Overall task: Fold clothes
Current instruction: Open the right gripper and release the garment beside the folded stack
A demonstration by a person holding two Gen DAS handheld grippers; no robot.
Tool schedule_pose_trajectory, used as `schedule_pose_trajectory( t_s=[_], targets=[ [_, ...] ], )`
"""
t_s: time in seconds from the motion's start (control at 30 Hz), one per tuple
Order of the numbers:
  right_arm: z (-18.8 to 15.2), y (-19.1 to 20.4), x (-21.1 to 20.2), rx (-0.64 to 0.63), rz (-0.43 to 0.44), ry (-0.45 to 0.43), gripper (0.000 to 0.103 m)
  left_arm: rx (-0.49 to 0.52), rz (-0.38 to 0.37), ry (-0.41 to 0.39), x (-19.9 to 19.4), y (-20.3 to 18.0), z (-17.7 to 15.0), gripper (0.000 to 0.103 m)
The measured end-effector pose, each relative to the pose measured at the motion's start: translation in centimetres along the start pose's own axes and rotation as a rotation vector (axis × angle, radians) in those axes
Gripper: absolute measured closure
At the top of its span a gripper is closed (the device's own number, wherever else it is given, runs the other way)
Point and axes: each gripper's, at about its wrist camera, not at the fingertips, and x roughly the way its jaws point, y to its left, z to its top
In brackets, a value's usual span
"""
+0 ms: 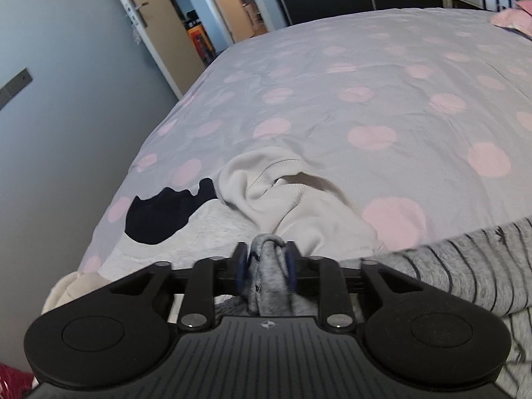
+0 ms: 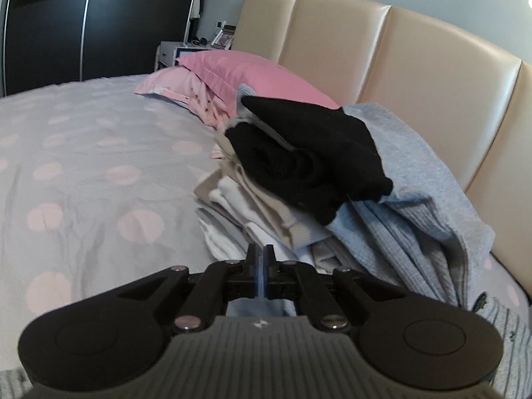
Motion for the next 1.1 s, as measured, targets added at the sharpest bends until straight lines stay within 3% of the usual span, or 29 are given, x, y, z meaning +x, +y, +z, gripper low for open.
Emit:
schedule_pose_trajectory(
  t_s=[0.07,0.3,0.37,0.47,0.7,0.93,1.03,1.07,1.1],
  targets=[
    [-0.1,-0.5,-0.3,0.008,0.013,0.007,0.087,0.010,-0.035,-0.011,-1.3,0.7,-0.4,0.058],
    [-1.9,-4.0,-4.0,0.065,0.108,0.045,0.064,0.076,-0.125,-0.011,-7.5,2.9,-3.9,0.057],
    [-3.0,-4.9,-5.7,0.058,0.133,0.051,0.062,0.091,-0.148,0.001,-9.3,3.6,-5.7,0.057],
    [-4.7,-6.3,-8.2,0.047,0.171,0.059,0.061,0.078,-0.169,0.015,-11.1,4.6,-8.0,0.048],
    [-9.1,-9.5,-14.1,0.073,0.287,0.109,0.055,-0.021,-0.233,0.078,-13.7,6.6,-12.6,0.048],
    [-14.5,-10.7,-17.6,-0.034,0.350,0.151,0.054,-0.092,-0.302,0.191,-14.7,7.2,-17.2,0.048],
    [-16.1,-11.4,-18.6,-0.049,0.366,0.164,0.052,-0.129,-0.305,0.244,-13.8,6.9,-18.4,0.048],
    [-16.4,-11.8,-19.0,-0.047,0.369,0.161,0.051,-0.132,-0.302,0.260,-13.6,6.7,-18.6,0.055],
    [-16.6,-12.3,-19.1,-0.034,0.372,0.157,0.049,-0.128,-0.300,0.272,-13.5,6.5,-18.7,0.069]
  ],
)
